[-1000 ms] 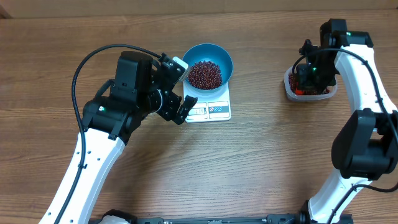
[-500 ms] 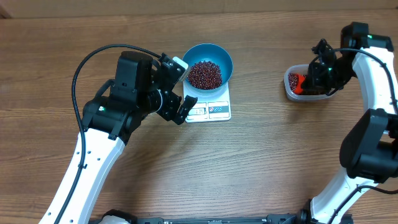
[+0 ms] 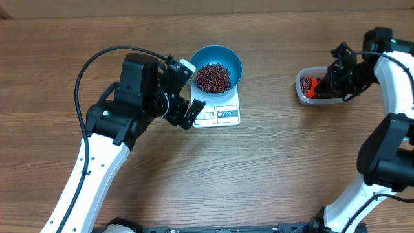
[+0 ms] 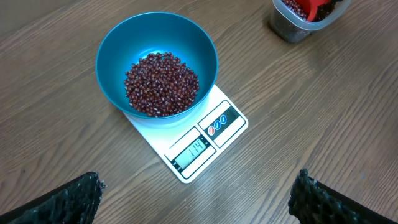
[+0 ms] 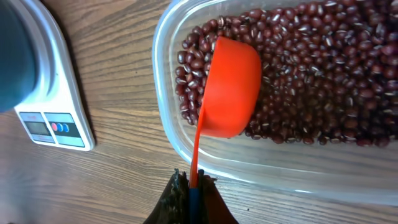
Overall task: Scoop item into bowl and weigh 150g on scale
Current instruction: 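Drag the red scoop through the beans in the tub to fill it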
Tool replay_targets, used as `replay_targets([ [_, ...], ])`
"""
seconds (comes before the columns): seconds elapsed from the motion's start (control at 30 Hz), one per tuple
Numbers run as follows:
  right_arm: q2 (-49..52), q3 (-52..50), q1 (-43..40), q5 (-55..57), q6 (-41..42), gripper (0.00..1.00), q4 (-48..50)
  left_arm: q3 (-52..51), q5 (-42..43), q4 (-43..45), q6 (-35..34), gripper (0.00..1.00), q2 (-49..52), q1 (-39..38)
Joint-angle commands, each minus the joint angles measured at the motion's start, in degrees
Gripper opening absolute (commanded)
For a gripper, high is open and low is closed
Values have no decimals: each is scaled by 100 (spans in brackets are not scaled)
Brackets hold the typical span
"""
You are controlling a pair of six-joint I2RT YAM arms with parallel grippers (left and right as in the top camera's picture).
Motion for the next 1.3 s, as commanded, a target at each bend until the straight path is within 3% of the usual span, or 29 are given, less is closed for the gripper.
replay_targets([
  [0.0,28,-96,-136,-442,15,4,9,76,79,2,127,100,-66,-4],
  [0.6,28,-461,-715,-1196,-35,4,190,76,79,2,127,100,-66,-2],
  [1.27,26,-459,-1554,-2728,-1172,4,-433,76,79,2,127,100,-66,-2],
])
